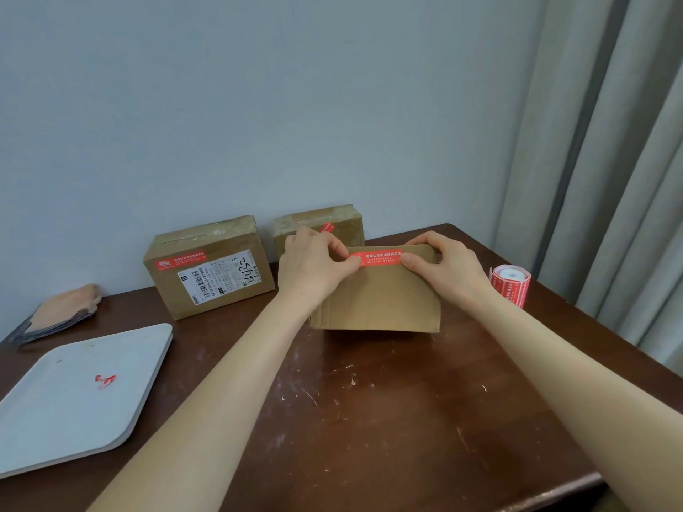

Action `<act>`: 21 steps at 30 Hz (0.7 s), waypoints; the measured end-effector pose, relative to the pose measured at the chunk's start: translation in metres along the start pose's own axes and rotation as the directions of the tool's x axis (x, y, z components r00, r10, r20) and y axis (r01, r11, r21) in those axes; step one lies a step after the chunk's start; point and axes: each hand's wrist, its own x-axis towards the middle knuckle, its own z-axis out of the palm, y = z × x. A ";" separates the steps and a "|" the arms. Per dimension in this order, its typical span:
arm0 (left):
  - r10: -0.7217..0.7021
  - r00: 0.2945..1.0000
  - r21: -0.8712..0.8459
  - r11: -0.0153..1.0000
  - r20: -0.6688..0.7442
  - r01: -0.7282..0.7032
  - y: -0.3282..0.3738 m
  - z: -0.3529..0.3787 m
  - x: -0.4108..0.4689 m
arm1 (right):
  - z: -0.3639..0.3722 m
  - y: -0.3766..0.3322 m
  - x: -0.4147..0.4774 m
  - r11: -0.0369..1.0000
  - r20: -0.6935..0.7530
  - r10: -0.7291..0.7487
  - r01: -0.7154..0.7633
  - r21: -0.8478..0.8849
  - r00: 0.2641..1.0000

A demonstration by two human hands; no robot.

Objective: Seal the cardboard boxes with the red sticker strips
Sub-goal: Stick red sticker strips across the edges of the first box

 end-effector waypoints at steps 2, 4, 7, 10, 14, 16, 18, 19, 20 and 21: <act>0.021 0.998 0.053 0.998 -0.067 -0.017 -0.001 0.003 -0.005 | 0.000 0.001 0.000 1.000 0.000 0.002 -0.002 0.001 1.000; 0.052 0.991 0.058 0.997 -0.126 -0.045 0.000 0.006 -0.008 | 0.000 0.001 0.000 1.000 -0.003 -0.001 0.001 -0.002 1.000; 0.063 0.986 -0.020 0.998 -0.153 -0.067 0.003 0.009 -0.012 | 0.000 0.001 0.001 1.000 -0.002 -0.004 0.004 -0.005 1.000; 0.013 0.986 -0.096 0.995 -0.168 -0.029 0.007 0.009 -0.015 | 0.001 0.002 0.000 1.000 -0.005 -0.006 0.006 -0.004 1.000; -0.027 0.986 -0.157 0.988 -0.162 0.001 0.008 0.007 -0.015 | 0.001 0.002 0.000 1.000 -0.003 -0.009 0.009 0.000 1.000; -0.037 0.987 -0.190 0.982 -0.154 0.007 0.007 0.007 -0.014 | 0.001 0.002 0.000 1.000 -0.002 -0.011 0.011 -0.003 1.000; -0.029 0.988 -0.179 0.984 -0.152 0.001 0.006 0.008 -0.014 | 0.001 0.002 0.000 1.000 -0.001 -0.014 0.014 -0.003 1.000; -0.022 0.988 -0.171 0.985 -0.150 -0.004 0.006 0.008 -0.014 | 0.001 0.002 0.000 1.000 -0.001 -0.014 0.014 -0.002 1.000; -0.017 0.989 -0.168 0.986 -0.148 -0.008 0.005 0.009 -0.013 | 0.001 0.002 0.000 1.000 -0.002 -0.014 0.014 -0.002 1.000; -0.015 0.989 -0.171 0.985 -0.146 -0.011 0.005 0.009 -0.013 | 0.001 0.002 0.000 1.000 -0.003 -0.014 0.014 -0.003 1.000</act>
